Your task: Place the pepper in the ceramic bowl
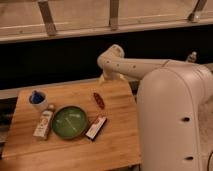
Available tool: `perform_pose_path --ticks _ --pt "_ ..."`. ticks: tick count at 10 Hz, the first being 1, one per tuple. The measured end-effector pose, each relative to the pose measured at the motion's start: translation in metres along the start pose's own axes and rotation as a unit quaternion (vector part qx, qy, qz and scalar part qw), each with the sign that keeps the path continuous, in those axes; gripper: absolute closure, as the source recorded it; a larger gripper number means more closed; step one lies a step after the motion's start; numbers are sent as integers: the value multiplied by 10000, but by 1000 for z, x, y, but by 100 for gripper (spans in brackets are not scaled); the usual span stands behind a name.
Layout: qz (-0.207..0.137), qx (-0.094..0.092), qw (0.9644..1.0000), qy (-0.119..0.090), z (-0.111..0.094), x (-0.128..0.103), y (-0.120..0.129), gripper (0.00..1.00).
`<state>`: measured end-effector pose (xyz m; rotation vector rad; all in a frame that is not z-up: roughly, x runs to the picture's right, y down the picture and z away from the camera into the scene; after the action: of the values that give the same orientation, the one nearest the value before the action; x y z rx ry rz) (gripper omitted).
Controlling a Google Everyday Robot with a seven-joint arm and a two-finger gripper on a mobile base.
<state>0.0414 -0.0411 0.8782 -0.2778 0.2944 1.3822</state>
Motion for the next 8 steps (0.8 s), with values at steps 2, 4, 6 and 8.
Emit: perform_pose_path --ticks 2,4,6,8 --pt "-117 -10 9999 -7 -3 1 8 20" --pt "-430 -132 9990 3 -5 2 40 20" --pt "-581 -221 9980 107 3 7 56 20" --pt "-662 -327 9970 229 22 15 71 20"
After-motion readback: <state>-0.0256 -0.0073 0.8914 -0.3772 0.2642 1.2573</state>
